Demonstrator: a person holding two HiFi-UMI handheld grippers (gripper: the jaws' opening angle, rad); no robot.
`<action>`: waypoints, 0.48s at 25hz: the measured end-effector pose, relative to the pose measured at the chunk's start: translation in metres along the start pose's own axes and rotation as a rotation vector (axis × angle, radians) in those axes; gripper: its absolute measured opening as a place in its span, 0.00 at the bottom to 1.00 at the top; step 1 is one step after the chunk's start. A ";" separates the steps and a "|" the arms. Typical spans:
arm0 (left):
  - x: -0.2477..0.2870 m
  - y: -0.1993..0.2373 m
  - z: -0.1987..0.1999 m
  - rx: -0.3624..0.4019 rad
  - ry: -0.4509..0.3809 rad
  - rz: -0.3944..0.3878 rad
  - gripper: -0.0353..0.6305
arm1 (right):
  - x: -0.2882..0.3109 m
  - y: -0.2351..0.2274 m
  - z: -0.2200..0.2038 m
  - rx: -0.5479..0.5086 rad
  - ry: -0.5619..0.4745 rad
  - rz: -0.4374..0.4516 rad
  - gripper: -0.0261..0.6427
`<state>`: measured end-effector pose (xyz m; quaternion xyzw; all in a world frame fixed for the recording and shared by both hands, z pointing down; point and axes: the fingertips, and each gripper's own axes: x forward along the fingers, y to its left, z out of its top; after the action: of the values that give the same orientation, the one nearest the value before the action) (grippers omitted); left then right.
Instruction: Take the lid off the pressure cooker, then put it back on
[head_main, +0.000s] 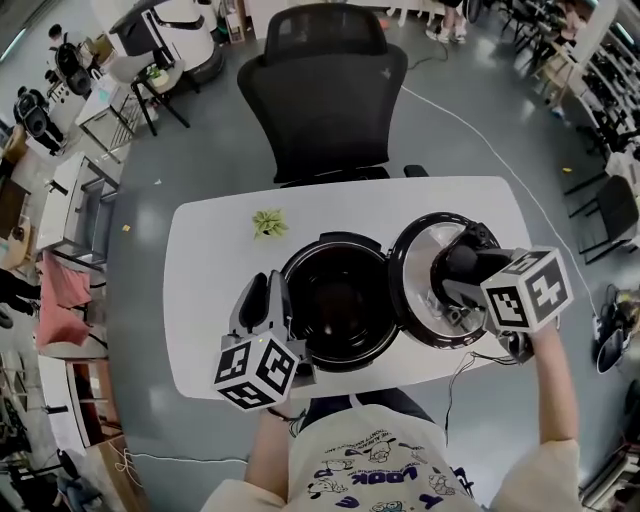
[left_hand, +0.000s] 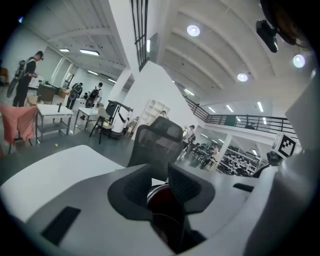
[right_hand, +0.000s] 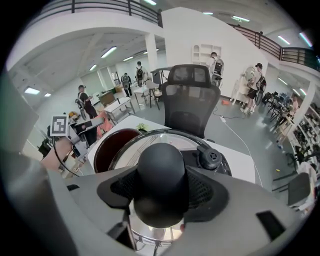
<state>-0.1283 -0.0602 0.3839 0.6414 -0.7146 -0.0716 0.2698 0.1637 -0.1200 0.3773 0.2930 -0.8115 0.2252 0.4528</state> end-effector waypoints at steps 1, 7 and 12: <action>0.004 -0.014 -0.001 0.017 0.004 -0.026 0.22 | -0.002 -0.005 -0.004 0.009 -0.003 0.000 0.48; 0.027 -0.081 -0.015 0.093 0.026 -0.149 0.13 | -0.010 -0.041 -0.029 0.073 -0.014 -0.028 0.48; 0.037 -0.117 -0.022 0.121 0.036 -0.197 0.09 | -0.017 -0.066 -0.052 0.146 -0.021 -0.057 0.48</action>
<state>-0.0168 -0.1096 0.3608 0.7248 -0.6463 -0.0428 0.2349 0.2468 -0.1302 0.3950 0.3508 -0.7889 0.2676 0.4278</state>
